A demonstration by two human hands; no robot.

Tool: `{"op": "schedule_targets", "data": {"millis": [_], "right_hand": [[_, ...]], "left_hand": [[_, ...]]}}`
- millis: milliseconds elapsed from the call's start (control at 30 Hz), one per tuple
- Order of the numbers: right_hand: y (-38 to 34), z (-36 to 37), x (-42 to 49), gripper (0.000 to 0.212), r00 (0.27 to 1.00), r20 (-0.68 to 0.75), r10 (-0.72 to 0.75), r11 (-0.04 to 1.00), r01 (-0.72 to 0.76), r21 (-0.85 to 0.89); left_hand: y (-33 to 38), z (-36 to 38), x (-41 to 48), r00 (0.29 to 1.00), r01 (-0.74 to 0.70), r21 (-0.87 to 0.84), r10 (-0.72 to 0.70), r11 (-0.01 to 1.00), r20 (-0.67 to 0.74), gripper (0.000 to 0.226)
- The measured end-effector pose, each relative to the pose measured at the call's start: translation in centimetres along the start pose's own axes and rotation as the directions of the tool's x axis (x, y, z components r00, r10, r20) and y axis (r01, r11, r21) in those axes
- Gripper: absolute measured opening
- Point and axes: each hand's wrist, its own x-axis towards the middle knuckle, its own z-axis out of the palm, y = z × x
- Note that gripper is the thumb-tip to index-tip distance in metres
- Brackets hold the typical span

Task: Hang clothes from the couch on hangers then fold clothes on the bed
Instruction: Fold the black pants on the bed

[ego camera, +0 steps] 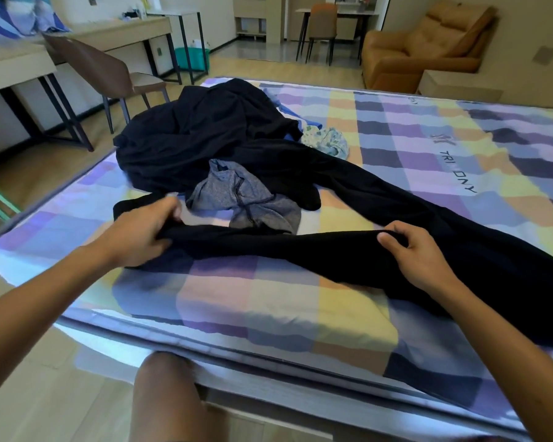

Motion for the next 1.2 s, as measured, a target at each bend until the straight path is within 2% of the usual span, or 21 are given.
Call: {"op": "schedule_targets", "data": {"millis": [67, 133, 233, 333, 433, 500, 567, 600, 633, 667, 733, 800, 867, 967, 1067, 1133, 1200], "right_hand": [[0.2, -0.5, -0.2, 0.023, 1.000, 0.027, -0.004, 0.999, 0.002, 0.039], [0.3, -1.0, -0.2, 0.022, 0.999, 0.050, -0.001, 0.997, -0.003, 0.079], [0.0, -1.6, -0.3, 0.020, 0.996, 0.091, -0.022, 0.987, 0.007, 0.158], [-0.8, -2.5, -0.9, 0.020, 0.976, 0.217, -0.017, 0.944, -0.056, 0.324], [-1.6, -3.4, -1.1, 0.021, 0.950, 0.314, 0.000, 0.920, -0.123, 0.372], [-1.4, -3.3, -0.5, 0.022, 0.951, 0.307, 0.026, 0.946, -0.122, 0.299], [-0.8, -2.7, 0.3, 0.023, 0.958, 0.279, 0.066, 0.974, -0.123, 0.189], [-0.4, -2.2, 0.6, 0.024, 0.960, 0.268, 0.084, 0.983, -0.124, 0.137], [0.0, -1.7, 0.8, 0.024, 0.961, 0.258, 0.102, 0.988, -0.129, 0.090], [0.4, -1.2, 0.9, 0.023, 0.960, 0.252, 0.122, 0.989, -0.138, 0.048], [0.7, -0.6, 0.9, 0.019, 0.957, 0.248, 0.151, 0.988, -0.149, -0.027], [0.5, -0.2, 1.1, 0.016, 0.955, 0.248, 0.162, 0.985, -0.144, -0.091], [-0.1, 0.1, 1.5, 0.014, 0.957, 0.243, 0.157, 0.981, -0.122, -0.153], [-1.5, 1.2, 2.1, 0.014, 0.960, 0.252, 0.124, 0.961, -0.053, -0.271], [-3.2, 3.0, 2.9, 0.021, 0.955, 0.291, 0.060, 0.924, 0.057, -0.377], [-3.8, 4.6, 3.6, 0.021, 0.943, 0.331, 0.033, 0.916, 0.103, -0.387], [-4.3, 6.5, 4.3, 0.020, 0.933, 0.361, 0.019, 0.915, 0.129, -0.381]], "left_hand": [[-1.4, -0.7, 0.3, 0.993, 0.003, -0.043, -0.008, 0.999, -0.116, 0.038], [-2.3, -1.5, 0.8, 0.979, 0.110, -0.172, -0.136, 0.979, -0.150, 0.029], [-2.5, -3.3, 1.5, 0.934, 0.297, -0.518, -0.357, 0.802, -0.018, 0.036], [-4.5, -6.5, 3.6, 0.879, 0.406, -0.678, -0.465, 0.613, 0.107, 0.050], [-7.6, -9.7, 6.6, 0.826, 0.559, -0.580, -0.462, 0.592, 0.324, 0.048], [-7.8, -10.0, 7.7, 0.763, 0.639, -0.340, -0.516, 0.689, 0.389, 0.032], [-6.2, -8.8, 7.9, 0.761, 0.582, 0.014, -0.551, 0.813, 0.341, 0.025], [-5.0, -7.9, 7.8, 0.817, 0.484, 0.146, -0.505, 0.863, 0.278, 0.020], [-3.8, -7.1, 7.4, 0.895, 0.355, 0.192, -0.392, 0.915, 0.214, 0.015], [-2.7, -6.1, 6.7, 0.939, 0.266, 0.102, -0.282, 0.958, 0.196, 0.013], [-1.4, -4.1, 5.2, 0.955, 0.162, -0.129, -0.122, 0.978, 0.270, 0.033], [-1.2, -2.0, 3.9, 0.927, 0.068, -0.068, -0.038, 0.995, 0.374, 0.056], [-2.2, -0.5, 3.2, 0.932, -0.038, 0.111, -0.004, 0.993, 0.362, 0.052], [-3.0, 0.8, 2.8, 0.985, -0.010, 0.268, -0.036, 0.963, 0.168, 0.025], [-2.7, 1.7, 2.4, 0.999, 0.000, 0.299, -0.012, 0.954, 0.040, 0.008], [-2.7, 1.9, 2.2, 0.999, 0.048, 0.194, -0.043, 0.980, -0.029, 0.012], [-2.5, 1.5, 1.8, 0.990, 0.110, 0.014, -0.108, 0.994, -0.094, 0.025]]}}
